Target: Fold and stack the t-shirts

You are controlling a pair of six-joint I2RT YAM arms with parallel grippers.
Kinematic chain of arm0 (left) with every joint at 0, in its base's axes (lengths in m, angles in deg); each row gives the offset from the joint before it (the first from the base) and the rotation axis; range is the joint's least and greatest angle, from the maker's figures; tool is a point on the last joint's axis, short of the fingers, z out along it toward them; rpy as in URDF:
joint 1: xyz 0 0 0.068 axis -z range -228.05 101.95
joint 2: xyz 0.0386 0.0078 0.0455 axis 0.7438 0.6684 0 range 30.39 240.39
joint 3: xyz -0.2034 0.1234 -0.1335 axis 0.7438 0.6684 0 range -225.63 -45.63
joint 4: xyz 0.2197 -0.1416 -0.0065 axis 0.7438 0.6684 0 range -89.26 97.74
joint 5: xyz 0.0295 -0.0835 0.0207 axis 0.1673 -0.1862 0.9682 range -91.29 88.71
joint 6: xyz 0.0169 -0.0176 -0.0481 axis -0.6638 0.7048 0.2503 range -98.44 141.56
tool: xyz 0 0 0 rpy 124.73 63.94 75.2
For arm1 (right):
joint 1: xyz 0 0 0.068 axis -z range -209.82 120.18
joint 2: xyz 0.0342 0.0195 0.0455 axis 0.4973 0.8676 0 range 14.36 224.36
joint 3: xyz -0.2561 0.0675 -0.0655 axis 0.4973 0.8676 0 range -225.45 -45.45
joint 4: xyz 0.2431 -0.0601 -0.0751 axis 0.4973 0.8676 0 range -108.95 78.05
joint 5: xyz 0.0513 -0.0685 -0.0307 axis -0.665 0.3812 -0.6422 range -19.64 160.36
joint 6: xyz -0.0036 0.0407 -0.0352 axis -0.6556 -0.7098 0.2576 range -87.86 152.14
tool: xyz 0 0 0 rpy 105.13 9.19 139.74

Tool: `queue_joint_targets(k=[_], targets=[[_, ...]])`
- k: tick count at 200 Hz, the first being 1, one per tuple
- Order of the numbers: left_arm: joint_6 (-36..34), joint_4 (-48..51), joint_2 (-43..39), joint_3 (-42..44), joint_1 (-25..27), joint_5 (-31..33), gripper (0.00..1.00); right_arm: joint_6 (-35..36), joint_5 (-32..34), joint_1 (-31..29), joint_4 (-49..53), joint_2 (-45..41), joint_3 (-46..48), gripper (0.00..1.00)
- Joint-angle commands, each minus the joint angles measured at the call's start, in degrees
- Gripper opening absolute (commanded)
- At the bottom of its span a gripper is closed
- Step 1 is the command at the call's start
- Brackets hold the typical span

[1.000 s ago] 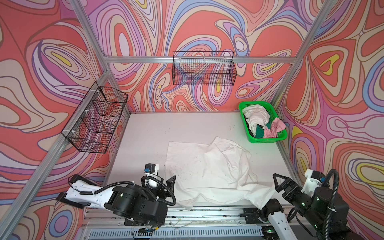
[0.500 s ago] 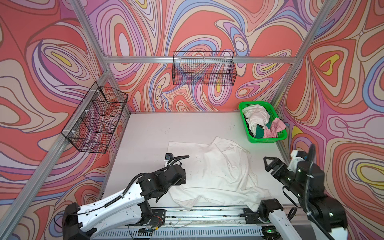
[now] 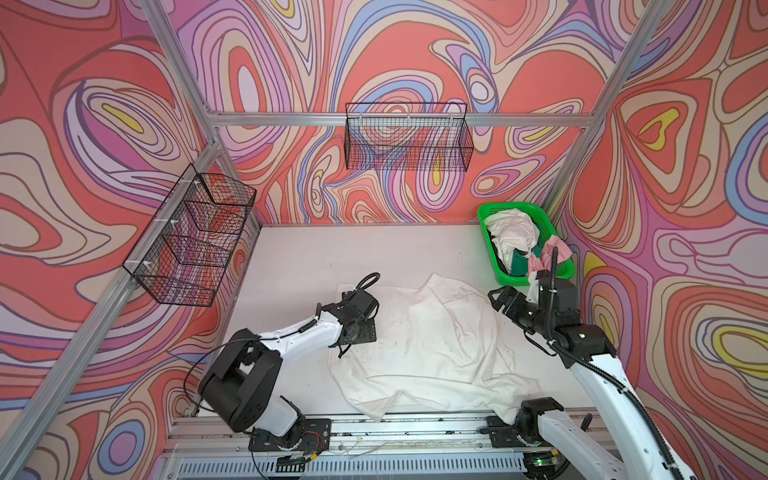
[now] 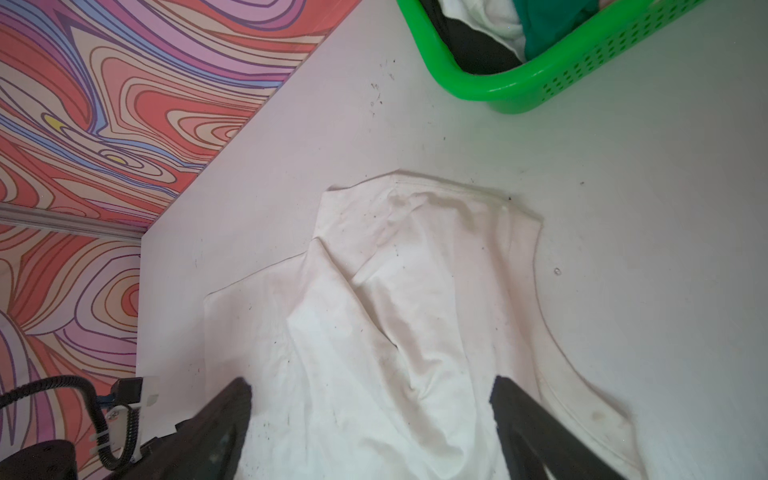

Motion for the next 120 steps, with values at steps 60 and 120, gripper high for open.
queue_joint_targets(k=[60,120], targets=[[-9.35,8.94,14.27,-12.64,-13.64,0.32,0.96,3.01,0.21,-0.29,-13.86,15.78,-5.02,0.96],[-11.0,10.78,13.49,-16.06,-16.45,-0.3,0.97,2.07,2.62,-9.18,-19.58,27.56,-5.18,0.94]])
